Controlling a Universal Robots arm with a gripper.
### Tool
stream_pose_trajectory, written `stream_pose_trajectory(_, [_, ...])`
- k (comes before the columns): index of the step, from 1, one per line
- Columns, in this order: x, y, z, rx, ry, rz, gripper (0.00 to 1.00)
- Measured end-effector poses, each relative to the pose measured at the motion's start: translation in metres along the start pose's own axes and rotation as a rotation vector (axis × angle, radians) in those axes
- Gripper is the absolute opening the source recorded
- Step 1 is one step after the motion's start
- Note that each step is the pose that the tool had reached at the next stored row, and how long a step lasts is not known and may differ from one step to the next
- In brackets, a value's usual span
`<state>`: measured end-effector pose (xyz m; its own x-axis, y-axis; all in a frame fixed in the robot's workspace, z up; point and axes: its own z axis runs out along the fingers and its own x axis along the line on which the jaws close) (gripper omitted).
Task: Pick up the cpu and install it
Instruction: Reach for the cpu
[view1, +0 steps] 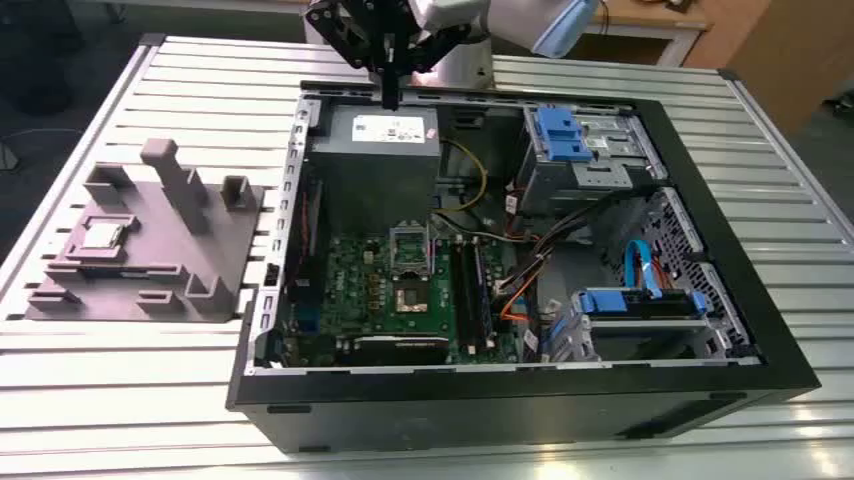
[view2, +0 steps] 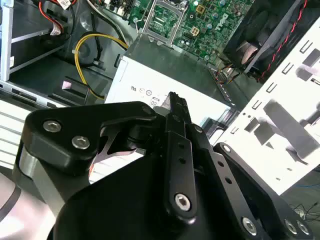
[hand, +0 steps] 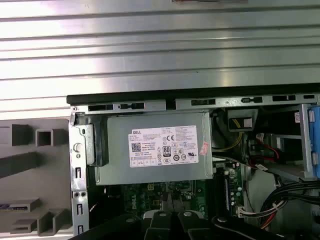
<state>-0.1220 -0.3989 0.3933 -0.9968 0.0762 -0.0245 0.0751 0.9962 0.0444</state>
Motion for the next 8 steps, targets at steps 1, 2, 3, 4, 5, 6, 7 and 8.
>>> stream_pose_trajectory(1, [0.0, 0.0, 0.0, 0.0, 0.0, 0.0, 0.1])
stream_pose_trajectory(2, [0.0, 0.0, 0.0, 0.0, 0.0, 0.0, 0.1])
stream_pose_trajectory(3, [0.0, 0.0, 0.0, 0.0, 0.0, 0.0, 0.1])
stream_pose_trajectory(4, [0.0001, 0.0, 0.0, 0.0, 0.0, 0.0, 0.1])
stream_pose_trajectory(5, [0.0003, 0.0, 0.0, 0.0001, 0.0, 0.0, 0.1])
stream_pose_trajectory(6, [0.0004, 0.0, 0.0, 0.0001, 0.0, 0.0, 0.1])
stream_pose_trajectory(7, [0.0007, 0.0, 0.0, 0.0001, 0.0, 0.0, 0.1])
stream_pose_trajectory(8, [0.0008, 0.0, 0.0, 0.0, 0.0, 0.0, 0.1])
